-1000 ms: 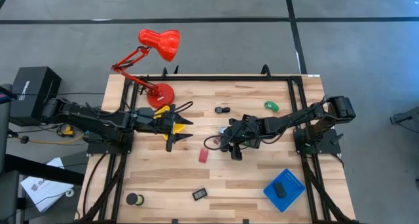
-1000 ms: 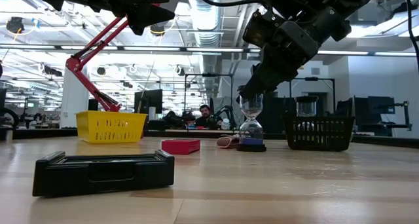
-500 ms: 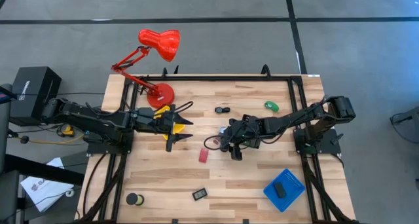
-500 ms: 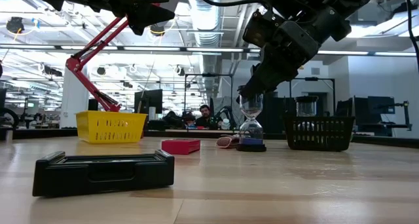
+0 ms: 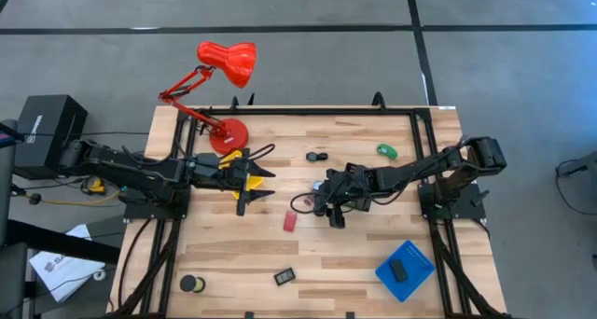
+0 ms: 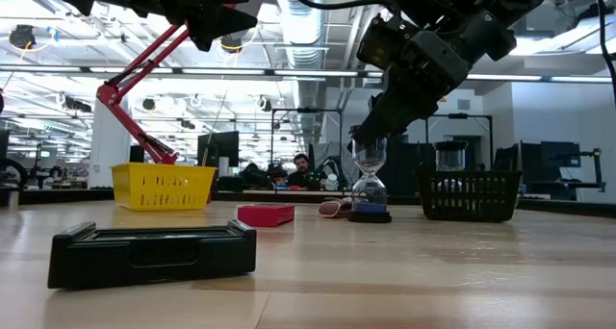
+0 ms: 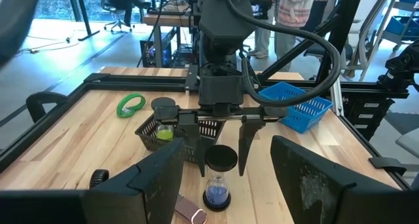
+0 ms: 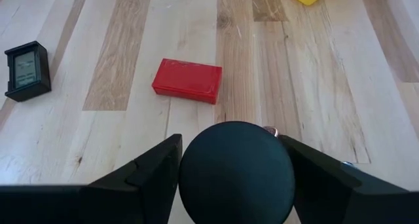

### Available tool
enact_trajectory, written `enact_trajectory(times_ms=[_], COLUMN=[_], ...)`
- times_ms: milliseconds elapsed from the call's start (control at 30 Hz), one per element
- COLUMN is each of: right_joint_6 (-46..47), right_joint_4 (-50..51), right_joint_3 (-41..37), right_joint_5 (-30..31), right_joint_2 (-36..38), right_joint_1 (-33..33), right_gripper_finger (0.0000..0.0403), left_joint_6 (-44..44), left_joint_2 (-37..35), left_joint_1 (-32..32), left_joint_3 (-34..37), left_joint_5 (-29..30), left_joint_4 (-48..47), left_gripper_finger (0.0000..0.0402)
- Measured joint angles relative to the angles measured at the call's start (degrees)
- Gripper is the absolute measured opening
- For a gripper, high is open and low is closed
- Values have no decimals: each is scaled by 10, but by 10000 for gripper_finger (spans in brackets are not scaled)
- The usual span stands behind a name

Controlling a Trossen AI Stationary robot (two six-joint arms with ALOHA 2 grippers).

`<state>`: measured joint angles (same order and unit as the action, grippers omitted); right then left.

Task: Pick & Place Office items
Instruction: Put the purple hourglass into the black bin

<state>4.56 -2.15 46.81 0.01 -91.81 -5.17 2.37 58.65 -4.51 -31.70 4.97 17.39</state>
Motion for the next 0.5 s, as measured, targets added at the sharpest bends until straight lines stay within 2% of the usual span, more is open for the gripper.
enact_trajectory(times_ms=[433,500], right_joint_6=[0,0], right_joint_4=[0,0], right_joint_3=[0,0], right_joint_5=[0,0], right_joint_2=[0,0], right_joint_1=[-1,-1], right_gripper_finger=[239,240], left_joint_6=[21,23], left_joint_2=[0,0], left_joint_1=[-1,-2], left_joint_3=[0,-1], left_joint_5=[-2,-18], left_joint_4=[21,37], left_gripper_finger=[228,227])
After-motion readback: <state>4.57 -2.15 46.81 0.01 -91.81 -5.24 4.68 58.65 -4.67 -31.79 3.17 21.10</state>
